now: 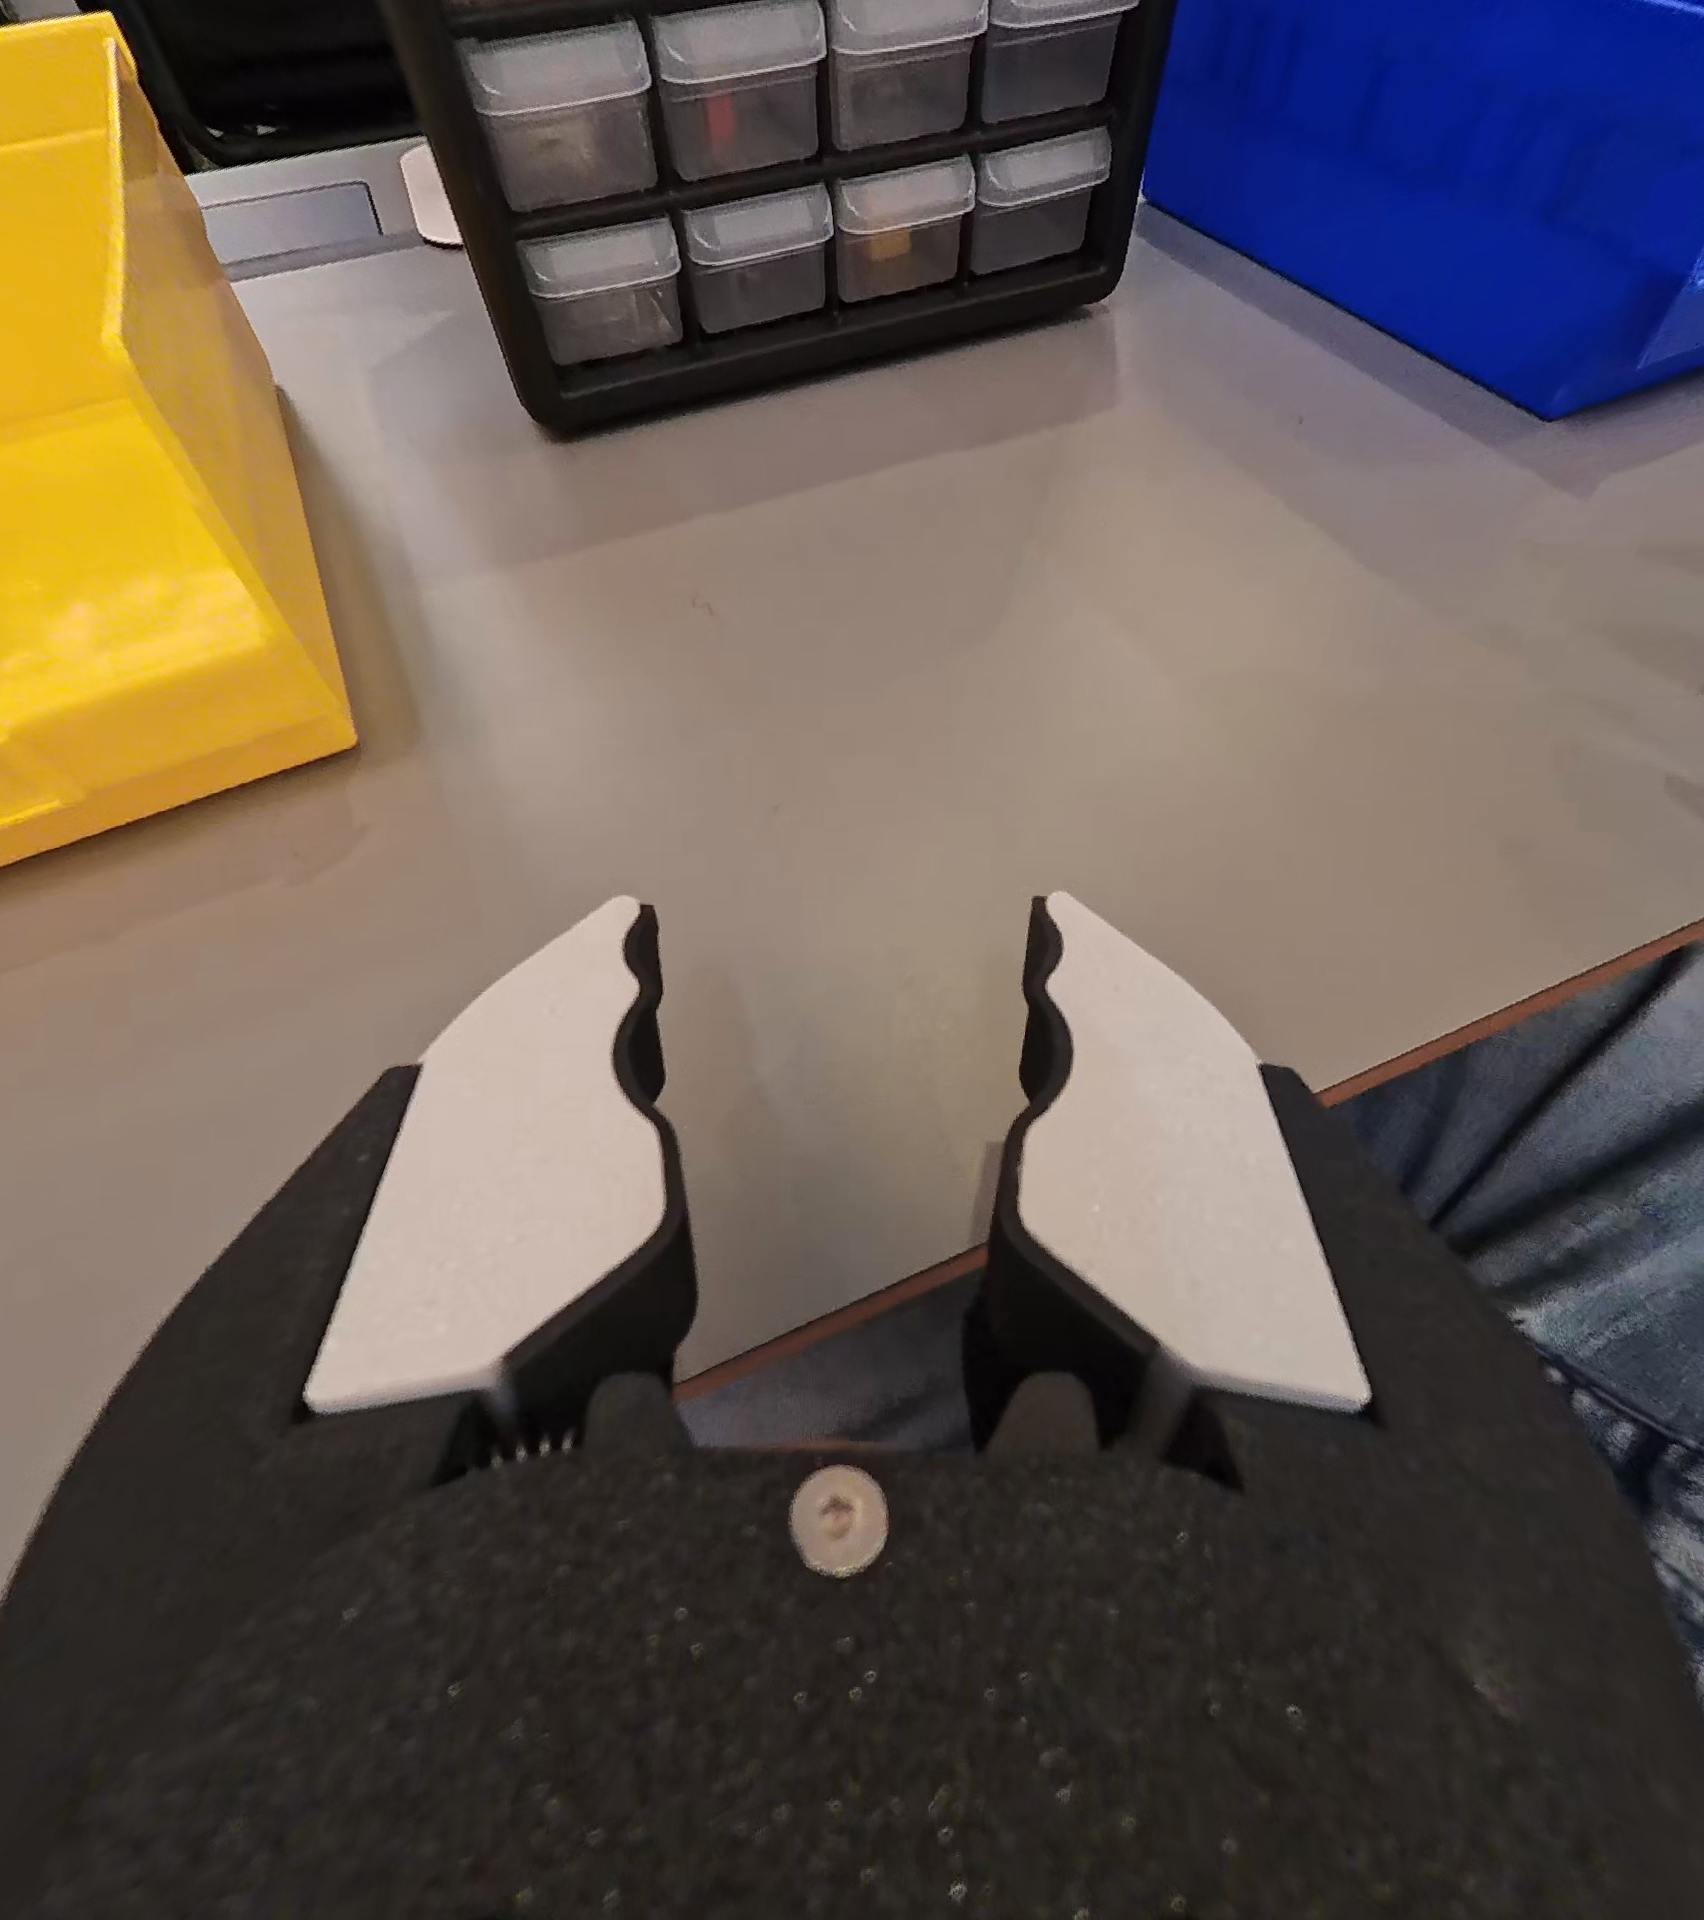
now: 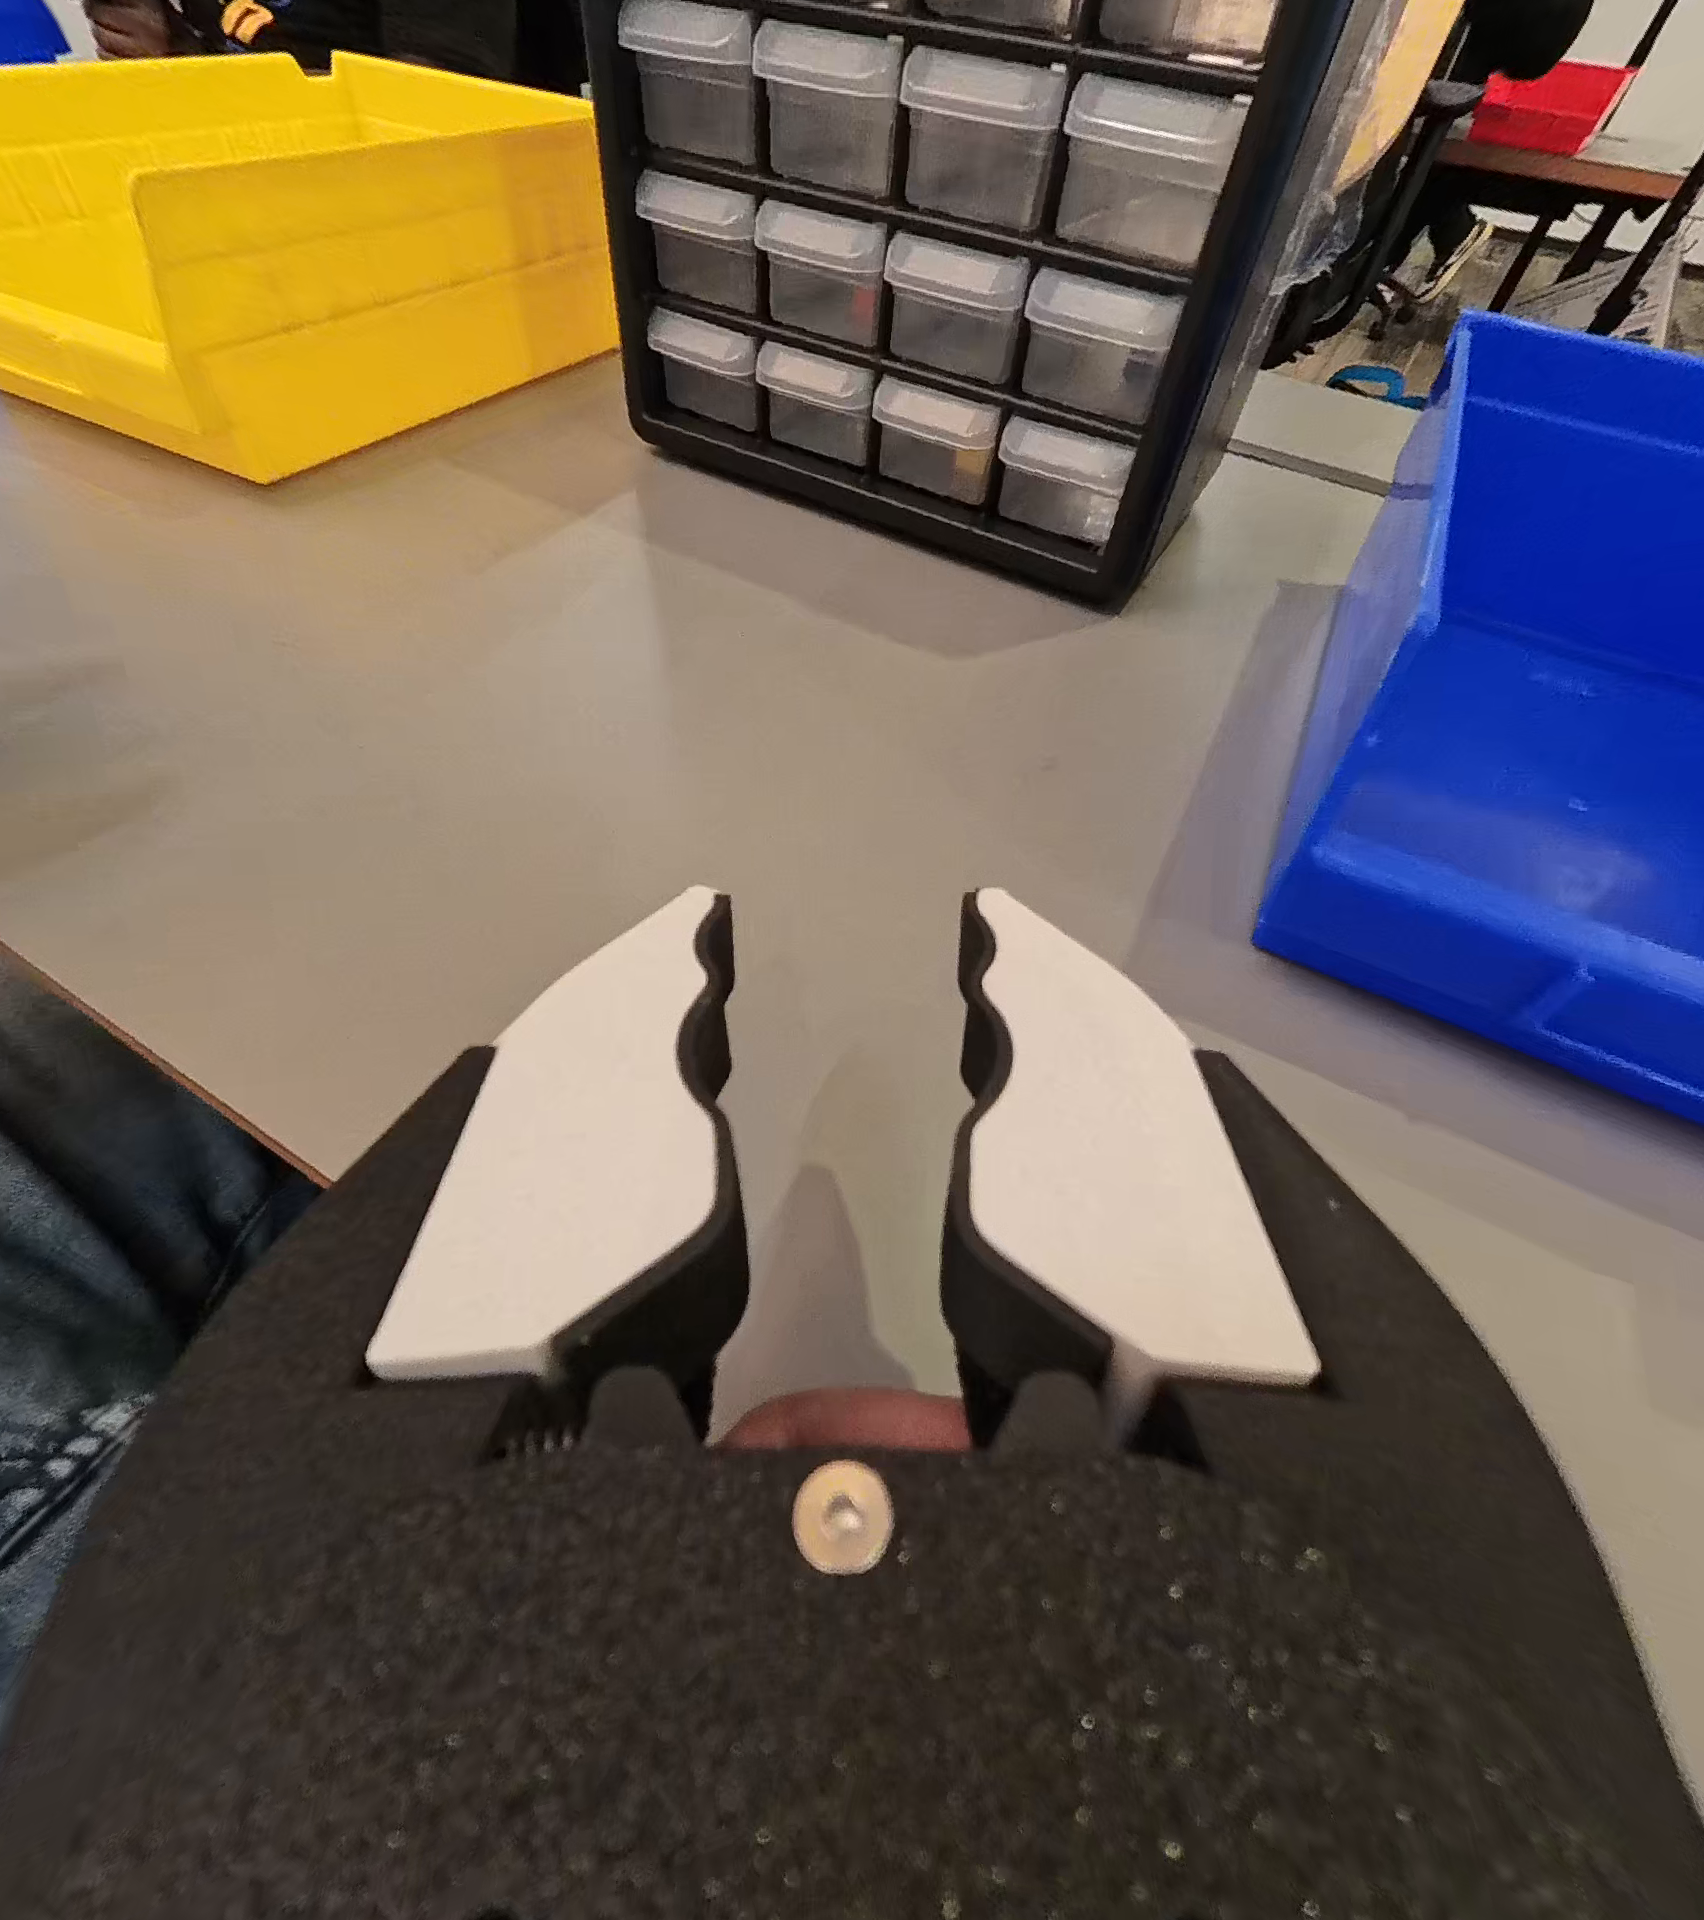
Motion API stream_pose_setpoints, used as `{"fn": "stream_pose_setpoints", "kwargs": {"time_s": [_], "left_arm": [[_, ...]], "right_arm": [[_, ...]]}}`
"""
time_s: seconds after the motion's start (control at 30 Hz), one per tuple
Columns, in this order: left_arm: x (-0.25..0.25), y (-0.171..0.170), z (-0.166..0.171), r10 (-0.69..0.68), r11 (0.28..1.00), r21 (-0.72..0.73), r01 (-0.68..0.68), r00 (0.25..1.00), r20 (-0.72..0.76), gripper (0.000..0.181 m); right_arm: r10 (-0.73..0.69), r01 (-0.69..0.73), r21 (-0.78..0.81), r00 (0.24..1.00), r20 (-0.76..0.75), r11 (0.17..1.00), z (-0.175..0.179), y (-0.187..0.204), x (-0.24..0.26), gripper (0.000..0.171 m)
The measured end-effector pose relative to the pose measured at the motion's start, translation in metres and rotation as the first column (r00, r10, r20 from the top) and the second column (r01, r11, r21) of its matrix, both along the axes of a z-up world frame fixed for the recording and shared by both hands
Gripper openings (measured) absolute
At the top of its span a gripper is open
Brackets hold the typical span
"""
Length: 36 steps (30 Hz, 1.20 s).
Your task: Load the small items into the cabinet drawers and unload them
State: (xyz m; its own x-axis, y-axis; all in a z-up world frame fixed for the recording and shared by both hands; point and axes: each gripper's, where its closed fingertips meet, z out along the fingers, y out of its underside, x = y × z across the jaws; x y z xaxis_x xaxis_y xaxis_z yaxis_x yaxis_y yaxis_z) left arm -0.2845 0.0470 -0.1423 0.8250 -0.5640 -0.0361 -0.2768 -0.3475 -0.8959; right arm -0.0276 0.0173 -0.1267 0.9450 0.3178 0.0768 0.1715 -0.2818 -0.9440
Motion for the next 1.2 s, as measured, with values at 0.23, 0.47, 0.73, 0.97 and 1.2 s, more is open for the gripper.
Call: {"fn": "stream_pose_setpoints", "kwargs": {"time_s": [0.23,0.47,0.73,0.97,1.2], "left_arm": [[0.005,0.003,-0.001,-0.023,0.999,-0.031,0.024,0.999,0.028,0.067],[0.022,0.013,-0.002,-0.065,0.998,-0.016,0.065,0.998,0.003,0.066],[0.047,0.03,0.022,-0.122,0.992,0.046,0.118,0.986,0.113,0.066],[0.065,0.027,0.027,-0.206,0.978,0.024,0.205,0.956,0.209,0.07],[0.051,0.024,0.019,-0.18,0.98,-0.037,0.196,0.951,0.252,0.067]], "right_arm": [[0.027,-0.027,-0.016,1.0,-0.01,1.0,-0.001,0.009,-0.004,0.041],[0.054,-0.054,-0.004,0.998,0.023,0.999,0.0,0.02,-0.013,0.041],[0.105,-0.106,-0.006,0.991,-0.084,0.994,0.009,0.04,-0.03,0.041],[0.105,-0.112,-0.039,0.983,-0.151,0.993,0.012,0.042,-0.027,0.041],[0.042,-0.043,-0.025,0.997,-0.065,0.999,0.006,0.043,-0.007,0.041]]}}
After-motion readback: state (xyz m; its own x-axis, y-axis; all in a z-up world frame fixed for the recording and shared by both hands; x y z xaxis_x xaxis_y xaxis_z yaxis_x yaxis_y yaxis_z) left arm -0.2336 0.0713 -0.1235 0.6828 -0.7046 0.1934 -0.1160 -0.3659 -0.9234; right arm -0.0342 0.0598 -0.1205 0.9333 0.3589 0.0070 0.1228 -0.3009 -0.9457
